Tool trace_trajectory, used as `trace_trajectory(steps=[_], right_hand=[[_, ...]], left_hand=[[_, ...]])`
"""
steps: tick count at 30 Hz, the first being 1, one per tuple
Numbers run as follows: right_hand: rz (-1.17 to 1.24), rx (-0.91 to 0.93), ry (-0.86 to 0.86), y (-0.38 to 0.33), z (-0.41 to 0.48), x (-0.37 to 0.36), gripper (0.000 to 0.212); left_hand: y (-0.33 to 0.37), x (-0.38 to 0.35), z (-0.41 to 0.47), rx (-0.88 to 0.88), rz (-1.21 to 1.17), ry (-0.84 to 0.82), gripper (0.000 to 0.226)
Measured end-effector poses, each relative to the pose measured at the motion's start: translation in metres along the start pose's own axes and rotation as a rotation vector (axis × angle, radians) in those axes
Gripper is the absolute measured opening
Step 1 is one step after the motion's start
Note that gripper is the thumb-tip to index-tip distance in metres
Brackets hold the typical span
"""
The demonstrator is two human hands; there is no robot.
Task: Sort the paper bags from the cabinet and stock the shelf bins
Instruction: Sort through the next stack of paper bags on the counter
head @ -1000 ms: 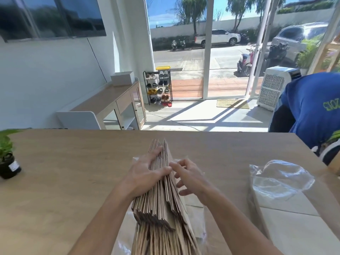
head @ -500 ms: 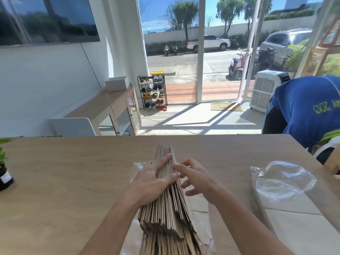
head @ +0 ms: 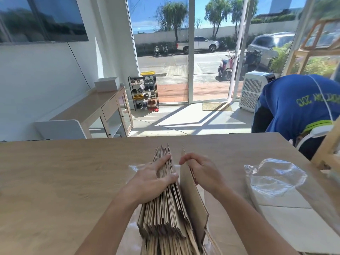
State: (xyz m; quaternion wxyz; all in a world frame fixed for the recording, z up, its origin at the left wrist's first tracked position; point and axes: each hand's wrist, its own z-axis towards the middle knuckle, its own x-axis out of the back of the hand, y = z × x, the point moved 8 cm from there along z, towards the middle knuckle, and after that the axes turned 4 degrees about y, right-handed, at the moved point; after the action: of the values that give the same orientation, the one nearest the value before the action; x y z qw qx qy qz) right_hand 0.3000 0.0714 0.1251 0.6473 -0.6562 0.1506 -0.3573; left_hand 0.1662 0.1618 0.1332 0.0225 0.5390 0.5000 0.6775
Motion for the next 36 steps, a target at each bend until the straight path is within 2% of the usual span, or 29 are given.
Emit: trace_trajectory(steps=[3, 8, 13, 17, 21, 25, 28, 31, 32, 34, 36], right_hand=[[-0.09, 0.002, 0.059, 0.0, 0.0, 0.005, 0.017], [-0.137, 0.027, 0.088, 0.0, 0.001, 0.005, 0.03], [-0.145, 0.024, 0.075, -0.001, 0.0, 0.004, 0.025], [-0.1, 0.018, 0.066, 0.001, -0.001, -0.001, 0.004], [-0.053, 0.009, 0.055, -0.003, -0.004, -0.004, 0.027], [-0.07, 0.016, 0.07, -0.008, -0.006, -0.004, 0.029], [-0.094, 0.006, 0.086, -0.008, -0.006, -0.001, 0.025], [-0.136, 0.019, 0.079, -0.007, -0.006, -0.001, 0.006], [-0.147, 0.024, 0.072, -0.007, -0.006, -0.002, 0.007], [-0.184, 0.027, 0.05, -0.007, -0.008, -0.003, 0.023], [-0.22, 0.034, 0.036, -0.01, -0.008, -0.004, 0.03]], left_hand=[[0.003, -0.006, 0.0, -0.006, -0.019, -0.024, 0.061], [-0.003, -0.009, 0.005, -0.013, -0.009, -0.051, 0.061], [-0.005, -0.008, 0.006, -0.031, -0.011, -0.046, 0.063], [-0.005, -0.007, 0.005, -0.045, -0.032, -0.044, 0.063], [-0.006, -0.004, 0.003, -0.045, -0.03, -0.046, 0.064], [-0.009, 0.0, 0.002, -0.046, -0.029, -0.04, 0.064], [-0.006, 0.002, -0.001, -0.052, -0.026, -0.044, 0.065], [-0.004, 0.001, -0.003, -0.049, -0.007, -0.066, 0.074], [-0.003, 0.001, -0.004, -0.048, -0.002, -0.079, 0.076], [-0.001, -0.001, -0.005, -0.051, 0.005, -0.104, 0.081], [0.0, -0.002, -0.004, -0.052, 0.019, -0.114, 0.087]])
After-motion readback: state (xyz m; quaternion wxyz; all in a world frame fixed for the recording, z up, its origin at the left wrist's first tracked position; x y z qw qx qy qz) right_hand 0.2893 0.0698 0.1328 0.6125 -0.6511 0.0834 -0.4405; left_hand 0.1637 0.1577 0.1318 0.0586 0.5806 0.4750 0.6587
